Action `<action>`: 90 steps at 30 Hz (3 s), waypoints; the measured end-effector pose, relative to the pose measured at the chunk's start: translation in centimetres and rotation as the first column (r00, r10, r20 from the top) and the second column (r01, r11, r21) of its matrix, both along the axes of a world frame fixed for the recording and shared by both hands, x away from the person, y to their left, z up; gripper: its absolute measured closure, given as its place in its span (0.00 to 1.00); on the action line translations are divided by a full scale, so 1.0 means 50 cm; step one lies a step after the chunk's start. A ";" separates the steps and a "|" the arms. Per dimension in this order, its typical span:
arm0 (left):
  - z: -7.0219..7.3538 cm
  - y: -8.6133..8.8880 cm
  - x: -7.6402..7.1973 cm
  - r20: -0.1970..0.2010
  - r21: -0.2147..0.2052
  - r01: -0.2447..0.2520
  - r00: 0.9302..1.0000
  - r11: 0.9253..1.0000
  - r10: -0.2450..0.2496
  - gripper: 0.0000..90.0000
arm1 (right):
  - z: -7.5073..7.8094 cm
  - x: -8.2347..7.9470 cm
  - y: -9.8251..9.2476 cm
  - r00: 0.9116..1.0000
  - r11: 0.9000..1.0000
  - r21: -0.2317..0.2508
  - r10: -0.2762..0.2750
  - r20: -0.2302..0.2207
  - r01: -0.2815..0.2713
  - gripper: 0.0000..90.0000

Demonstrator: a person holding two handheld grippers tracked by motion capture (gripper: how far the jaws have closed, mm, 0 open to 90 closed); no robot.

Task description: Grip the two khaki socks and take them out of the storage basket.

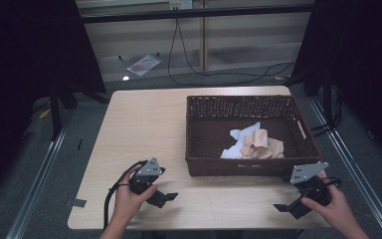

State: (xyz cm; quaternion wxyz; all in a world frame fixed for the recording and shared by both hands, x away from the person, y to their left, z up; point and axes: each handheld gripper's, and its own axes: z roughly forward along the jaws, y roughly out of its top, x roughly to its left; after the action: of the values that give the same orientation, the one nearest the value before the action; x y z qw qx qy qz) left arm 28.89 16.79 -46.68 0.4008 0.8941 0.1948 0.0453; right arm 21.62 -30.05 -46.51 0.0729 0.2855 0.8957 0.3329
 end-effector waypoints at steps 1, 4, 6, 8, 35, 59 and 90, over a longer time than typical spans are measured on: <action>0.001 0.002 0.001 0.001 0.003 0.000 1.000 1.000 0.000 0.04 | 0.000 0.000 0.002 1.000 1.000 0.000 0.001 -0.002 -0.001 0.03; 0.000 0.003 0.001 -0.010 -0.017 0.001 1.000 1.000 -0.001 0.04 | 0.000 0.001 0.009 1.000 1.000 -0.001 0.016 -0.013 -0.016 0.03; -0.002 0.003 0.002 -0.007 -0.005 -0.001 1.000 1.000 0.001 0.04 | 0.002 0.003 0.017 0.999 0.999 -0.023 0.026 -0.024 -0.027 0.03; -0.004 0.004 0.003 -0.013 -0.011 -0.002 1.000 1.000 0.002 0.04 | 0.003 0.004 0.020 0.999 0.999 -0.019 0.035 -0.027 -0.036 0.03; -0.011 0.013 0.012 -0.068 -0.026 -0.015 0.998 1.000 0.013 0.04 | 0.083 0.039 0.034 0.990 0.996 -0.045 0.072 -0.123 -0.078 0.04; -0.013 0.014 0.013 -0.084 -0.024 -0.002 0.996 1.000 0.000 0.04 | 0.185 0.077 0.038 0.981 0.997 -0.033 0.067 -0.180 -0.074 0.04; -0.007 0.008 -0.001 -0.075 -0.030 0.022 0.997 0.999 -0.024 0.04 | 0.177 0.269 0.047 0.956 0.970 -0.089 -0.239 -0.168 0.227 0.03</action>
State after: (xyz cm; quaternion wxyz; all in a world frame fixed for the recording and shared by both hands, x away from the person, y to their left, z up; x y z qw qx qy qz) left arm 28.85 17.20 -47.01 0.4065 0.8914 0.2002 0.0042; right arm 35.07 -27.72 -37.65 0.0412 0.4152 0.8695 0.2644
